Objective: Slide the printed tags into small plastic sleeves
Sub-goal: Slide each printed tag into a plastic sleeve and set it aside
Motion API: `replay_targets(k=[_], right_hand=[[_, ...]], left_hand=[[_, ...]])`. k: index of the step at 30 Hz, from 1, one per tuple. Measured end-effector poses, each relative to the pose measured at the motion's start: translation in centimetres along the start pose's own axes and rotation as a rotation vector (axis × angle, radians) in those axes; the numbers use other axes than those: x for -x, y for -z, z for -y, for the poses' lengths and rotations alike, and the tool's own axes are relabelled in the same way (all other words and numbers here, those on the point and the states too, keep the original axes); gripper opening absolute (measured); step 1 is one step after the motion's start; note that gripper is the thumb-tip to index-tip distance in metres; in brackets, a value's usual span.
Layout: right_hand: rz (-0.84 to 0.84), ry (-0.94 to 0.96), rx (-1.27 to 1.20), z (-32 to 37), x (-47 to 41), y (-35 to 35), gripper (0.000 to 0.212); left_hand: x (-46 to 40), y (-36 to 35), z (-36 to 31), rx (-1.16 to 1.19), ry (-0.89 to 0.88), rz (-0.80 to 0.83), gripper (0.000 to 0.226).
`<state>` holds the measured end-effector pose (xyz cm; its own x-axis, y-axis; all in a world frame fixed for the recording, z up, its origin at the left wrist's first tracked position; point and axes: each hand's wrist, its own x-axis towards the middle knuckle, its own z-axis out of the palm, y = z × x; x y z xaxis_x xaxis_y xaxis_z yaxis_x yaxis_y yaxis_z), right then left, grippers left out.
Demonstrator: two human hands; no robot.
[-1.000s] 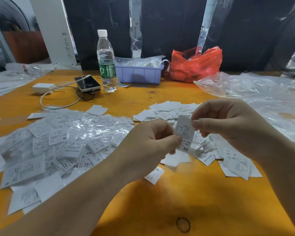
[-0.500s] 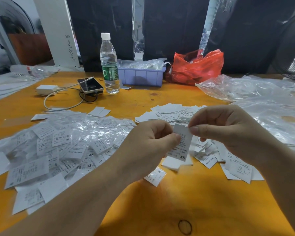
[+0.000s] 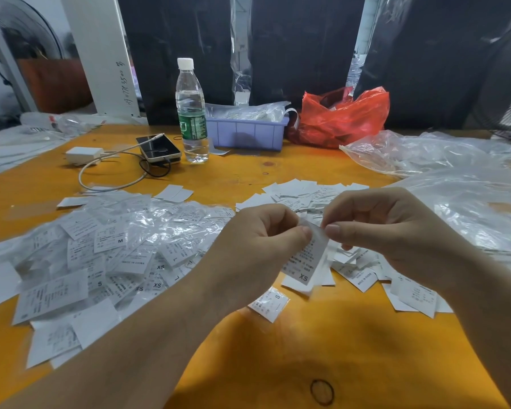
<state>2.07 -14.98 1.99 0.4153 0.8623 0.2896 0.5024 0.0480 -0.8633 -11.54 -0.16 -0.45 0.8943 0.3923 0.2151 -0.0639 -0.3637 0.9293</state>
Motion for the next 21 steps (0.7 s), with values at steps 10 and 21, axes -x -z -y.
replay_targets(k=[10, 21], right_hand=[[0.033, 0.008, 0.013, -0.56, -0.05, -0.37, 0.016], [0.078, 0.005, 0.015, -0.58, -0.05, -0.87, 0.013]], left_hand=[[0.27, 0.03, -0.07, -0.031, 0.005, 0.015, 0.022], [0.22, 0.00, -0.25, -0.057, -0.001, 0.015, 0.022]])
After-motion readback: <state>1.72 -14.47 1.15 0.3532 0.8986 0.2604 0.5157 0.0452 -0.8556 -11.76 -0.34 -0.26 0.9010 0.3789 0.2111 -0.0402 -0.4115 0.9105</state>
